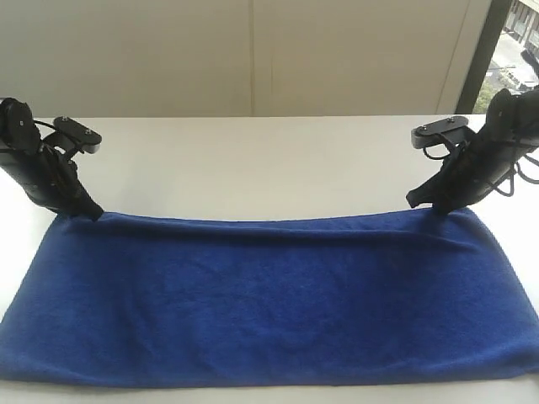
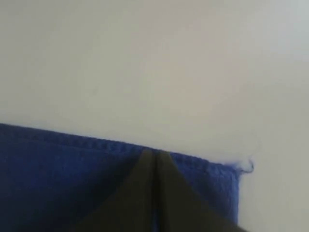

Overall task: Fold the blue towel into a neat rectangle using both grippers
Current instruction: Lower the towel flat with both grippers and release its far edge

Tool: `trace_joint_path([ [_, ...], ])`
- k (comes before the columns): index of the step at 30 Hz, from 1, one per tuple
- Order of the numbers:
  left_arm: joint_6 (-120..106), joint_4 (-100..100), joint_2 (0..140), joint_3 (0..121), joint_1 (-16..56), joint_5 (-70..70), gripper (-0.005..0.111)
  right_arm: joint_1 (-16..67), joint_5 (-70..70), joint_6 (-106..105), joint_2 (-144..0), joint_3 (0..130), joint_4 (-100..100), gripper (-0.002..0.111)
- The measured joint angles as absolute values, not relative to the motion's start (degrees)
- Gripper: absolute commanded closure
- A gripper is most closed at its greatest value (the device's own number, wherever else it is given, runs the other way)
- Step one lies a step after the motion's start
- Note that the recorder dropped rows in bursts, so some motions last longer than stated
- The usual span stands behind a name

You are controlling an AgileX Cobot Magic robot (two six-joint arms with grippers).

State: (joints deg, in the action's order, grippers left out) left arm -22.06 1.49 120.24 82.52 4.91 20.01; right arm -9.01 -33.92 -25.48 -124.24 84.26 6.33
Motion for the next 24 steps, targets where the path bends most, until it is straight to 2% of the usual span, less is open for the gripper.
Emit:
trace_joint_path([
  [17,-22.0,1.9,121.2,82.7,4.9,14.3,0.107,-9.0,-25.5,-20.9,-125.5,84.3,3.6,0.107],
  [19,-21.8,1.9,121.2,82.7,4.9,14.2,0.107,-9.0,-25.3,-20.9,-125.5,84.3,3.6,0.1],
  [21,-21.8,1.9,121.2,82.7,4.9,14.2,0.106,-9.0,-25.2,-20.8,-125.5,84.3,3.5,0.089],
  [22,-21.7,1.9,121.2,82.7,4.9,14.2,0.099,-9.0,-25.0,-20.7,-125.5,84.3,3.4,0.072],
  [23,-21.7,1.9,121.1,82.7,4.9,14.3,0.094,-9.0,-25.0,-20.6,-125.4,84.3,3.1,0.064],
  [24,-21.7,1.9,121.0,82.9,4.9,14.9,0.083,-9.0,-25.0,-20.6,-125.2,84.3,3.0,0.054],
])
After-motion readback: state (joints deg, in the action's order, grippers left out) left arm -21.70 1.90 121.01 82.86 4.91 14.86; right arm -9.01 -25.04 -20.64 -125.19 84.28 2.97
